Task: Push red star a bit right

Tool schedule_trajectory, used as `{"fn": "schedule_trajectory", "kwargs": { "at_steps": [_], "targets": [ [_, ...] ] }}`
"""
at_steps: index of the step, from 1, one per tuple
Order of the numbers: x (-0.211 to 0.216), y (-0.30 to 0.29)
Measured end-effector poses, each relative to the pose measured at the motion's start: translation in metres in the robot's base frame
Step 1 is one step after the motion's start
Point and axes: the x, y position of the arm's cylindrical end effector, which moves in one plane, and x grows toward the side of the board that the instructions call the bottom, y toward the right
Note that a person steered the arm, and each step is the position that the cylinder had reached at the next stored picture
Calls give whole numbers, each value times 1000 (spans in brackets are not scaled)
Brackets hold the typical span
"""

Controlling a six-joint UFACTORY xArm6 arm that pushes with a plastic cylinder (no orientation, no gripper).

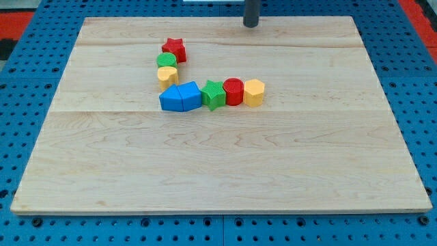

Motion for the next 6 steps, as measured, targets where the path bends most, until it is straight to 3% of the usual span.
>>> {"fn": "schedule_trajectory", "kwargs": {
  "at_steps": [1, 4, 5, 6],
  "targets": [
    [33, -29],
    [40, -183],
    [59, -191],
    [89, -149]
  ]
}}
